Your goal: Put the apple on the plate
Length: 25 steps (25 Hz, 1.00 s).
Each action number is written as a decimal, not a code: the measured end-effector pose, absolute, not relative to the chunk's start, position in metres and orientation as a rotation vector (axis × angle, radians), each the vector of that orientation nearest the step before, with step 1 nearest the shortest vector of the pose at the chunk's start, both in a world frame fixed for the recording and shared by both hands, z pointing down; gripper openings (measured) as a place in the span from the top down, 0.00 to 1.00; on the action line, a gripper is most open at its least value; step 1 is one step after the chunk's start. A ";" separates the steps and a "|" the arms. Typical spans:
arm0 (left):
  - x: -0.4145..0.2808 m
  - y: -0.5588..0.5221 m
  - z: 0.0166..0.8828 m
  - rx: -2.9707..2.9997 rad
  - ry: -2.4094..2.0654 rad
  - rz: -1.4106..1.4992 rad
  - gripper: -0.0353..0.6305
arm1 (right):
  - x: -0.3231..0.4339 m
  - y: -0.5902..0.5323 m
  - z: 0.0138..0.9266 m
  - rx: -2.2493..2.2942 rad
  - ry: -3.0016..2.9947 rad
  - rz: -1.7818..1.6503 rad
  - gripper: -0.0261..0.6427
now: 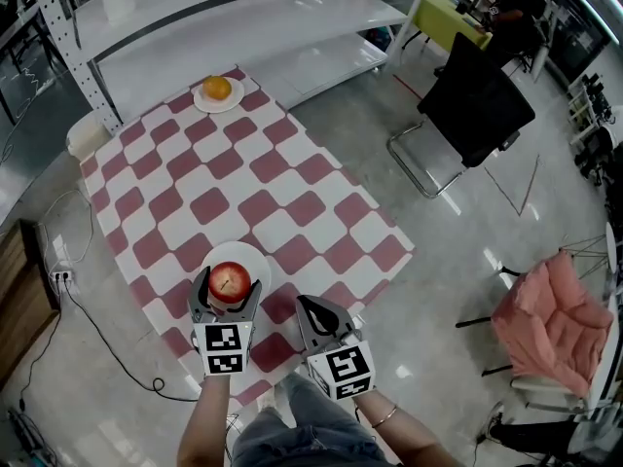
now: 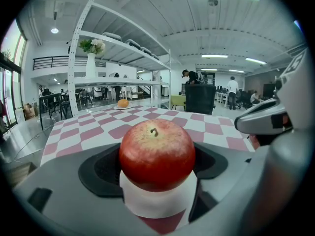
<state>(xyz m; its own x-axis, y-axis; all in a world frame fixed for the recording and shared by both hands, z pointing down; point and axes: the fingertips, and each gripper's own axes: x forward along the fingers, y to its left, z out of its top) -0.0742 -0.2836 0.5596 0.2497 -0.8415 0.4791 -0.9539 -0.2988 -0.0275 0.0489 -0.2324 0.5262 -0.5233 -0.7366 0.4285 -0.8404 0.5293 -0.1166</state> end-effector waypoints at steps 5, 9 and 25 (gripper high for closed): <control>-0.073 -0.288 0.567 2.248 -1.669 0.615 0.31 | 0.049 -0.235 0.530 1.305 -2.440 0.453 0.94; -0.074 -0.291 0.572 2.242 -1.671 0.632 0.31 | 0.050 -0.238 0.532 1.302 -2.439 0.461 0.94; -0.075 -0.293 0.581 2.227 -1.698 0.700 0.31 | 0.049 -0.234 0.541 1.279 -2.433 0.484 0.94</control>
<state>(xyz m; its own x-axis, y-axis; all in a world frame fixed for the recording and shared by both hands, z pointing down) -0.0755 -0.2931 0.5812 0.2034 -0.8320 0.5162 -0.9541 -0.2868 -0.0863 0.0492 -0.2344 0.5405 -0.5319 -0.7148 0.4540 -0.8342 0.5345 -0.1358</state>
